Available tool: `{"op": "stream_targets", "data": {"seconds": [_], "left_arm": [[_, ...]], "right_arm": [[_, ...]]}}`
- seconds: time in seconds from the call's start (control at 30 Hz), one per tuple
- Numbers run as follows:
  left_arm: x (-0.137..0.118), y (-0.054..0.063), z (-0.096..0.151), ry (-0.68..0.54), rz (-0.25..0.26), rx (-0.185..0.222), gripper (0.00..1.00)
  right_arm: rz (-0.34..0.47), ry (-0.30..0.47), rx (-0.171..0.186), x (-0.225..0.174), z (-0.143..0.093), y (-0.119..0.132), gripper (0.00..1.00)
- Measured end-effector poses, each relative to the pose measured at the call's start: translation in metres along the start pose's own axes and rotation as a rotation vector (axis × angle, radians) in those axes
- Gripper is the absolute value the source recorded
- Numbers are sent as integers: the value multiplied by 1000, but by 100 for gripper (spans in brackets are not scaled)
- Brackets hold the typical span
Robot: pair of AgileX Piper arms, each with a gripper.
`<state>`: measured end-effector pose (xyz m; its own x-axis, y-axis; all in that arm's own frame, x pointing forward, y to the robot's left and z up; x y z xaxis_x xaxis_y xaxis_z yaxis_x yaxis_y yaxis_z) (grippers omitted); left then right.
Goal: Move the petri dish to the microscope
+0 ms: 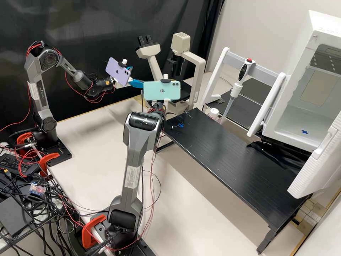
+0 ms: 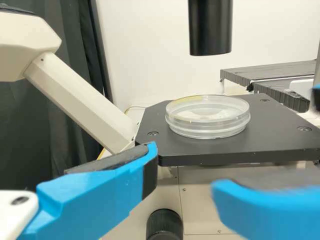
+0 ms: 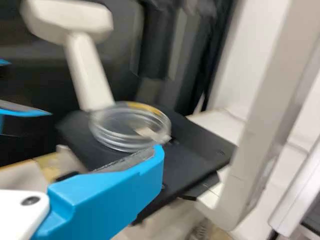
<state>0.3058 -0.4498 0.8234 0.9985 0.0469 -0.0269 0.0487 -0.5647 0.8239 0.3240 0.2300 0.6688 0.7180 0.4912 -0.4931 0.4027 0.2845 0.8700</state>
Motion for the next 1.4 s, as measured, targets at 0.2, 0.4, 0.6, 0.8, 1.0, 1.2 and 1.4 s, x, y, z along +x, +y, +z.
{"op": "stream_targets", "data": {"seconds": [0.2,0.4,0.6,0.8,1.0,1.2,1.4], "left_arm": [[0,0,0,0,0,0,100],[0,0,0,0,0,0,100],[0,0,0,0,0,0,100],[0,0,0,0,0,0,100],[0,0,0,0,0,0,100],[0,0,0,0,0,0,100],[0,0,0,0,0,0,100]], "right_arm": [[97,110,-51,-52,-14,-1,100],[215,119,-70,-98,-3,-3,100],[304,-112,-39,-159,33,1,100],[465,-340,31,-213,58,11,100],[581,-451,132,-250,76,16,100],[613,-484,167,-259,82,16,100],[621,-484,185,-260,83,16,100]]}}
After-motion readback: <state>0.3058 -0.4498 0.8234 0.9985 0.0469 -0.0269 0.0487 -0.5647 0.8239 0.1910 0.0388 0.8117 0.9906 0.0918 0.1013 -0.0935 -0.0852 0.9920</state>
